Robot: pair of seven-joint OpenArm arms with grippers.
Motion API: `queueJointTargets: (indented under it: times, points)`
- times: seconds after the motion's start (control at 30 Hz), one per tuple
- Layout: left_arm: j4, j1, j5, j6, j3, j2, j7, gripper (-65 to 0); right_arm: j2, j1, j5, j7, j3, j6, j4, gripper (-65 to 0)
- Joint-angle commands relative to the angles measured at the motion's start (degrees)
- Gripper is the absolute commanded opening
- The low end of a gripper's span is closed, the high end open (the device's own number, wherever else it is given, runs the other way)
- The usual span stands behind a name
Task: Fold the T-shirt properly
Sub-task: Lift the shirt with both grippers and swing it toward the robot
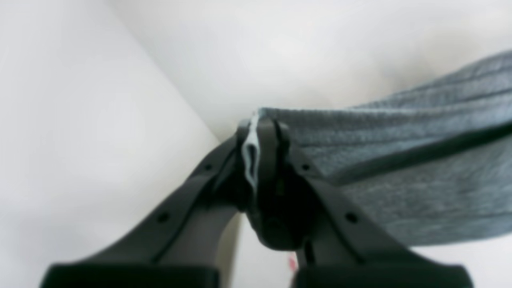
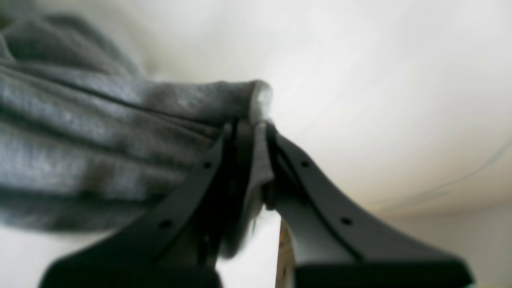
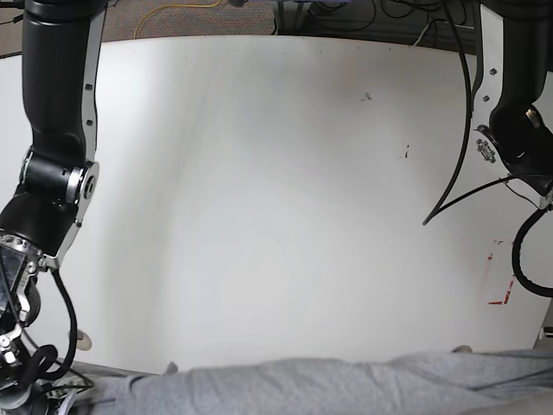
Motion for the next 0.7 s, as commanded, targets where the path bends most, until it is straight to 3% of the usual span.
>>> queueJointTargets:
  times: [0.0, 0.67]
  points:
    - [0.73, -1.89, 1.93, 0.86, -0.48, -1.41, -0.55, -65.0, 1.38, 2.00, -1.90, 0.75, 0.46, -0.62, 0.88, -65.0]
    - [-3.31, -2.06, 2.10, 0.86, 1.37, -1.24, -0.63, -65.0, 1.03, -0.73, -1.72, 1.45, 3.19, -0.62, 0.80, -65.0]
